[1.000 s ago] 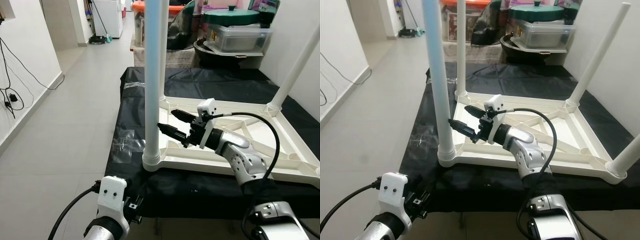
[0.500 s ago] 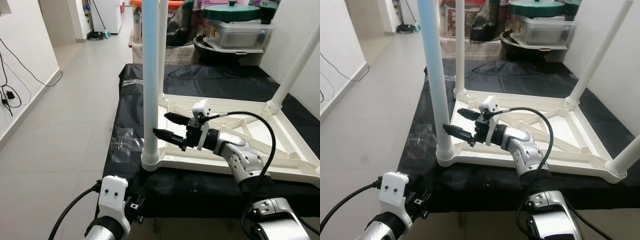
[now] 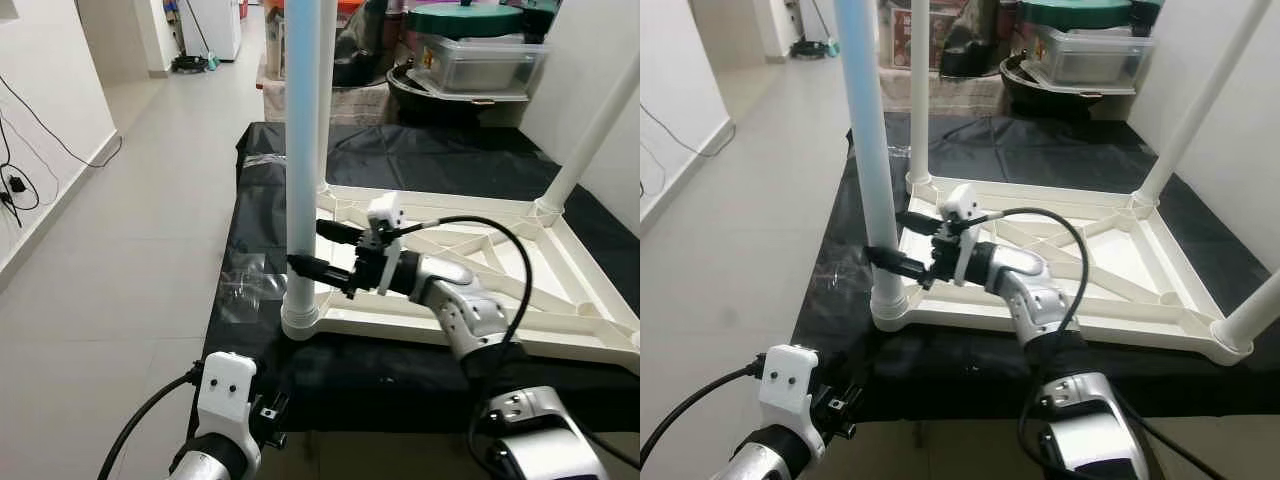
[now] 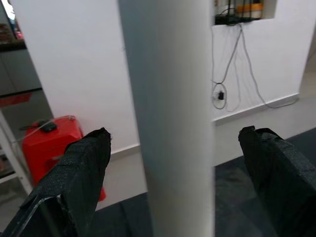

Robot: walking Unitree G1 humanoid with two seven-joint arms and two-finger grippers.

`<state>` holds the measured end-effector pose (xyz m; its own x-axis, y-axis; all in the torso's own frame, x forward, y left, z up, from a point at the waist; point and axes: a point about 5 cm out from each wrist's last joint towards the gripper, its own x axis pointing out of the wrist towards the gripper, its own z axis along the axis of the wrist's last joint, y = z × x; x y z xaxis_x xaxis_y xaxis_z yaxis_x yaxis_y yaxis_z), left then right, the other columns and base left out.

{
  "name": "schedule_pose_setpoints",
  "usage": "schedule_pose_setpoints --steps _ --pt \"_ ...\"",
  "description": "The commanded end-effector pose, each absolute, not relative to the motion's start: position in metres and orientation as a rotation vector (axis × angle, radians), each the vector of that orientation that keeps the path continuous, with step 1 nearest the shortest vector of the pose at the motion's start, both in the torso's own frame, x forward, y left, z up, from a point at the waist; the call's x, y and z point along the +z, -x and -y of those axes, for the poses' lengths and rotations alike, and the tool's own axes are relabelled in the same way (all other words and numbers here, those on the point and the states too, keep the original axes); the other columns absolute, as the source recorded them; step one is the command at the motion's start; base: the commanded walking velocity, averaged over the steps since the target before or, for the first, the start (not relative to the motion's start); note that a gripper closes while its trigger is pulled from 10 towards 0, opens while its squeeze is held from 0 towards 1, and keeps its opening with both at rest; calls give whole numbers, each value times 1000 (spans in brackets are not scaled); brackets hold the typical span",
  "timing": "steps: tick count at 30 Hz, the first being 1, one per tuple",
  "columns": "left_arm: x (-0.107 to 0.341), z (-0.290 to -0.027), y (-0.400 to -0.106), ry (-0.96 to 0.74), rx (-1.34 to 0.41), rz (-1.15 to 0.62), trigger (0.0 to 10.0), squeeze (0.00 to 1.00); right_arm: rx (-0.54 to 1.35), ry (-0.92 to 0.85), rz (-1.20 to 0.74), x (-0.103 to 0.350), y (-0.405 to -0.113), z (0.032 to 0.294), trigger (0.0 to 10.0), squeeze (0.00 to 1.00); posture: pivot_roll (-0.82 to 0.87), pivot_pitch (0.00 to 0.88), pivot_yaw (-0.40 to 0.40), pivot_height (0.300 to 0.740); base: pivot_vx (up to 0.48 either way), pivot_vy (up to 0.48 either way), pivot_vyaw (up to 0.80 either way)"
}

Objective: Building children table

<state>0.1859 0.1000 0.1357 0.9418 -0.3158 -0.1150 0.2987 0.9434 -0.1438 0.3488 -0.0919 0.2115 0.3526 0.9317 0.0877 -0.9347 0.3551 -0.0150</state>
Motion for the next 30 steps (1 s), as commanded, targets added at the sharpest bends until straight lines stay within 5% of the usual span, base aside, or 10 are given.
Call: schedule_pose_setpoints --steps 1,18,19,20,30 --pt "136 -99 -185 126 -317 -145 10000 0 1220 -20 92 214 -350 88 10000 0 110 87 -74 740 0 0 0" --pt "137 -96 -186 130 -317 -141 10000 0 1205 -53 130 228 -360 64 10000 0 104 94 -85 740 0 0 0" --pt "137 -96 -185 131 -316 -141 10000 0 1205 -53 133 228 -360 63 8510 0 103 96 -85 740 0 0 0" --pt "137 -96 -185 132 -316 -142 10000 0 1203 -54 136 229 -361 62 0 0 102 95 -87 740 0 0 0" --pt "137 -96 -186 136 -312 -144 10000 0 1196 -63 135 226 -362 61 0 0 101 102 -90 740 0 0 0"
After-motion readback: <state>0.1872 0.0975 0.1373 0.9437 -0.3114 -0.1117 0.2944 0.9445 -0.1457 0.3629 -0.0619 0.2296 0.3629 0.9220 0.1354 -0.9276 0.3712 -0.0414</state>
